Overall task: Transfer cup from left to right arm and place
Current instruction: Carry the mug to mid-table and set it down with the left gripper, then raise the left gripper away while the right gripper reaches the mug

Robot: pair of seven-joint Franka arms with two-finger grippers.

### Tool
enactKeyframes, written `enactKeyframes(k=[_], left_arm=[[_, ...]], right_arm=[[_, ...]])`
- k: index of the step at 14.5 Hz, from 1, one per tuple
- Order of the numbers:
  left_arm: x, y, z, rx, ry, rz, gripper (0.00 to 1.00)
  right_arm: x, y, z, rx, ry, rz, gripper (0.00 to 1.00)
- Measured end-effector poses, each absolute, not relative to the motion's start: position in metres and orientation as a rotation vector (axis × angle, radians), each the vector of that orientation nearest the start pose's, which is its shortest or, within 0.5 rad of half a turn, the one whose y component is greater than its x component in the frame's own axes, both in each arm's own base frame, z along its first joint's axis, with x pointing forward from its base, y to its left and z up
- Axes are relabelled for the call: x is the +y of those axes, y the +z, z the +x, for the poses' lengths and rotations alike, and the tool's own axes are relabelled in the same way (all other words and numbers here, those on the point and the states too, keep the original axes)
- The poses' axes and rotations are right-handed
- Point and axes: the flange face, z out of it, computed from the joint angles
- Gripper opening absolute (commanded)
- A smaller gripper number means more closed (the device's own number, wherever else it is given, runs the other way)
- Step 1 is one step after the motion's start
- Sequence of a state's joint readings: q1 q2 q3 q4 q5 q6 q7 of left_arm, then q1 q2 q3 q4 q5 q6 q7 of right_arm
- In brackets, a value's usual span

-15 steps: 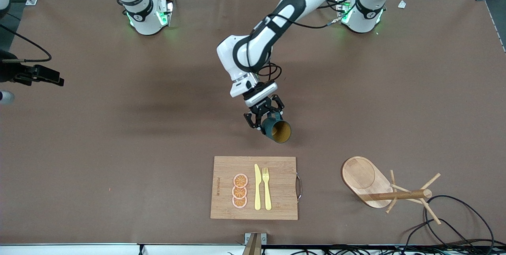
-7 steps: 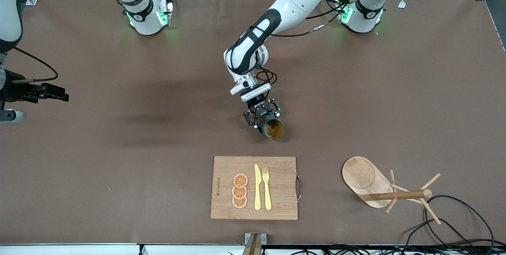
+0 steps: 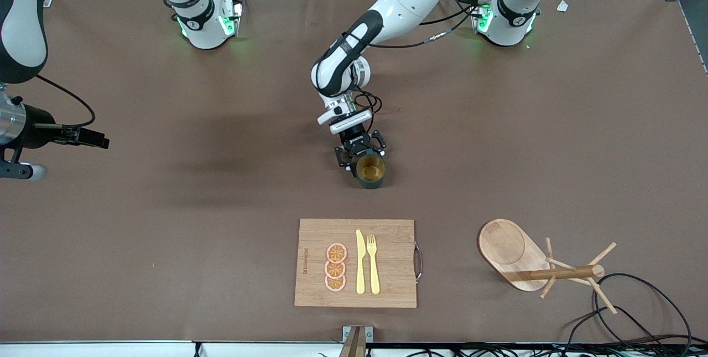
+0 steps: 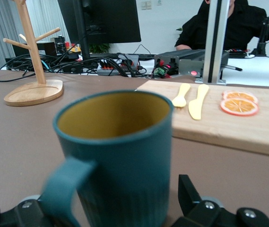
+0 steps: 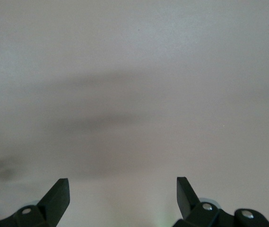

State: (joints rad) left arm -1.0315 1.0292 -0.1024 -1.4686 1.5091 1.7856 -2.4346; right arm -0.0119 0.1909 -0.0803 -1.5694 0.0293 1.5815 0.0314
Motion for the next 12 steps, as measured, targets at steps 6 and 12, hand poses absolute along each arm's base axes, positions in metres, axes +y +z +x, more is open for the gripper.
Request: enactKeyframes(k=[6, 12], left_arm=[[-0.605, 0.098, 0.317, -0.545, -1.580, -2.403, 1.00], [-0.640, 0.224, 0.290, -0.790, -1.372, -2.525, 1.00]], right_arm=[[-0.003, 0.513, 0.601, 0.285, 0.282, -3.111, 1.00], [0.020, 0.505, 0.607, 0.342, 0.220, -3.085, 1.00]])
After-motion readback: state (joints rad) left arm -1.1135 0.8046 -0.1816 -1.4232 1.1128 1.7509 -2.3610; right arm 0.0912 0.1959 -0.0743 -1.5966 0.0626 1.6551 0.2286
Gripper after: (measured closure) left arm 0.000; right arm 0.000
